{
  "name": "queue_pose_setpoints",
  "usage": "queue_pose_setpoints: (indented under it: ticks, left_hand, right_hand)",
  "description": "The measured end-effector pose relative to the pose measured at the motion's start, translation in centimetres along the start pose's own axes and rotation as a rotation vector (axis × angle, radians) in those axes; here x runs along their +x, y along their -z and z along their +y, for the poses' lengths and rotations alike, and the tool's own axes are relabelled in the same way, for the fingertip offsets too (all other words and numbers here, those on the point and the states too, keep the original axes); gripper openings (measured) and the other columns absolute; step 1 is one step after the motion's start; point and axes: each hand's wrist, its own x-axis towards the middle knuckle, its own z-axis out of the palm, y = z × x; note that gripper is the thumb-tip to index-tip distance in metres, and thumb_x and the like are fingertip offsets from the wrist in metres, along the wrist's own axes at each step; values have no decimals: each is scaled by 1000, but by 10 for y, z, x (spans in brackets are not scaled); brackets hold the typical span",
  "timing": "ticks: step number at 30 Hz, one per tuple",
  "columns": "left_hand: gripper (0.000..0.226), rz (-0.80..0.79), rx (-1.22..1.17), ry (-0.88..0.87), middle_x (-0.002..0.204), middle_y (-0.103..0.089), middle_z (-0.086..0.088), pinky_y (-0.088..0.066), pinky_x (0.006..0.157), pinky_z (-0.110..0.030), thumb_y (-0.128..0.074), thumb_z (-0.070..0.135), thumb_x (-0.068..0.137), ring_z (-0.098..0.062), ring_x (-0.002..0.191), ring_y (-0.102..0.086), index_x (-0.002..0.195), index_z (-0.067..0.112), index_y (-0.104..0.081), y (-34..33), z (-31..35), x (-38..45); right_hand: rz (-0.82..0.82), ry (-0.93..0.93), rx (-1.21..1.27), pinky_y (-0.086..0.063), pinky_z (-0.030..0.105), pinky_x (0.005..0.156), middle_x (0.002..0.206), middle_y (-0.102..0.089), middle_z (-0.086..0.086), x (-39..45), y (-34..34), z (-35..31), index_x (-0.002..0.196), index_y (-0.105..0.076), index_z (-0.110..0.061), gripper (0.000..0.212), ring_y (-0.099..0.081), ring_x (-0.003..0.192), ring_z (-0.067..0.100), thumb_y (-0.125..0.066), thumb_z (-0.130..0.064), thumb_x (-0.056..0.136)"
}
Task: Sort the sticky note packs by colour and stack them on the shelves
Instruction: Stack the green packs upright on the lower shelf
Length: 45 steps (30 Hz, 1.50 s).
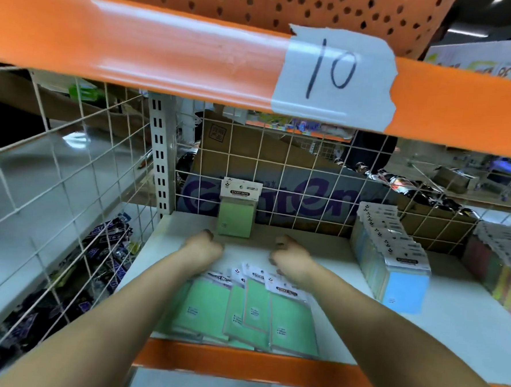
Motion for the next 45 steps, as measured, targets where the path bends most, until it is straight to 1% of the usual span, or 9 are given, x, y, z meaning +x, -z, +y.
queue_pose_setpoints:
  ticks: [3,6,13,21,24,27,31,36,45]
  left_hand:
    - [25,82,132,-74,105,-63,-15,-45,76,-29,-48,25,92,-34,98,-59,105,8,-60,0,0,-23]
    - [21,148,180,-120,78,-63,-11,-45,67,-29,-51,24,86,-32,85,-63,76,8,-61,-2,10,-52]
    - [9,72,114,-146,82,-63,-8,-46,68,-29,-57,21,84,-27,77,-58,77,16,-60,-28,38,-100]
    - [33,-134,132,-6,100,-64,-13,-48,70,-31,-56,28,92,-28,92,-63,113,3,-58,-59,59,-122]
    - [22,-182,106,35,86,-65,-14,-49,62,-30,-52,22,94,-28,81,-64,107,5,-56,-62,70,-125]
    - [16,-167,48,89,103,-70,-21,-52,62,-31,-47,12,95,-30,94,-70,103,2,-56,-62,73,-123]
    - [16,-172,-89,128,108,-67,-26,-41,51,-27,-48,8,91,-30,62,-60,76,4,-46,-65,72,-116]
    - [28,0,-75,86,120,-61,-15,-49,80,-31,-54,17,90,-30,108,-60,114,3,-57,-58,71,-104]
    - [36,218,-185,13,111,-59,-13,-47,72,-35,-45,2,85,-32,91,-55,120,12,-45,-43,52,-69]
  right_hand:
    - [115,100,-135,-40,9,52,123,-58,3,-18,15,11,133,-53,-15,39,-55,82,14,-45,-15,95]
    - [171,100,-240,-47,22,82,110,-65,5,-31,28,23,105,-67,-12,22,-58,101,22,-51,-21,92]
    - [41,-118,-422,-47,27,56,37,-54,3,-66,33,28,55,-51,-12,53,-58,53,22,-63,-58,78]
    - [-80,-358,-202,-58,34,55,69,-63,13,-83,21,30,78,-55,-4,46,-66,52,30,-71,-48,78]
    - [-119,-391,-136,-60,42,67,91,-58,14,-86,18,28,88,-55,-5,31,-69,66,35,-64,-34,85]
    - [-120,-402,-123,-59,42,71,75,-55,10,-91,16,27,81,-54,-9,28,-59,57,26,-62,-35,87]
    - [-123,-373,-122,-60,39,69,67,-41,6,-93,25,25,76,-48,-13,33,-46,52,19,-66,-38,84]
    - [-20,-255,-134,-60,43,70,69,-49,11,-78,34,9,80,-45,-11,35,-52,51,24,-68,-38,82]
    - [143,-29,-115,-57,40,75,112,-58,11,-44,15,-19,120,-41,-11,45,-63,95,31,-65,-24,85]
